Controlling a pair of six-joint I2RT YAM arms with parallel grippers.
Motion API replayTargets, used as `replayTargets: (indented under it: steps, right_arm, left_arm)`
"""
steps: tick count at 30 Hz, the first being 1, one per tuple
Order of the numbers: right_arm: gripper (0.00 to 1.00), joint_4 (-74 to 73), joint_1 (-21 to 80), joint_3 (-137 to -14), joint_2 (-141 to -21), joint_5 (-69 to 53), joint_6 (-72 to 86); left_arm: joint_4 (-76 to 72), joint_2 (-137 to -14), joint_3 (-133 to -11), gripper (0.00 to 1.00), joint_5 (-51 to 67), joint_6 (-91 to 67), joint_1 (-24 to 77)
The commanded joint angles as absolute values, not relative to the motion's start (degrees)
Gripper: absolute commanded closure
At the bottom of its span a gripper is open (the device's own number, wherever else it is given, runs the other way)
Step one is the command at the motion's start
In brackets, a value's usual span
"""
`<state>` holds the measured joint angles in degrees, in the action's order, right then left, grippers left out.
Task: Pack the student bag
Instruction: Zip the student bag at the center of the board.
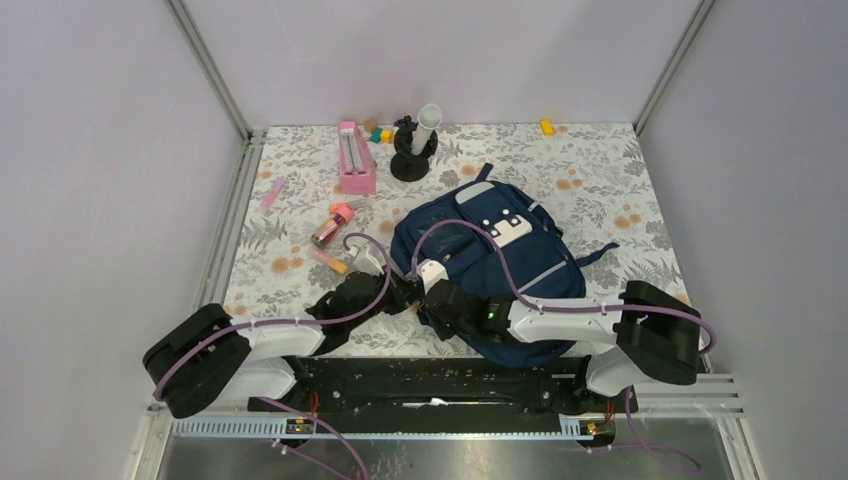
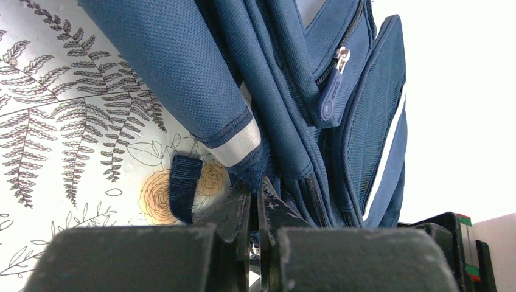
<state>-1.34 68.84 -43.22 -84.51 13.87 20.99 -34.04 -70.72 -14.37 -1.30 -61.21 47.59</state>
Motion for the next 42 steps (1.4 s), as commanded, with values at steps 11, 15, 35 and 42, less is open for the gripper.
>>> replayTargets:
  steps: [11,15,35,42]
  right_arm:
    - [1.0,13.0,66.6,-49.3,-88.5,18.4,15.1]
    - [0.98,10.2,66.4,-50.6,-87.1,17.5,15.0]
    - [0.1,-18.6,55.1,-40.0,-45.8,17.4,20.1]
    - [0.09,-20.1,45.9,-34.4,-43.3,17.2,27.5]
  left_arm:
    - [-47.2,-72.7,-12.0,1.0,8.2,-65.5,48.7]
    - [-46.4,-71.5,-11.6,1.0,8.6,-65.0,47.7]
    - [-17.1,-67.6,-21.2,1.0,18.2,-45.4,32.6]
    - [-11.1,-72.5,-28.7,1.0,18.1,-39.5,27.3]
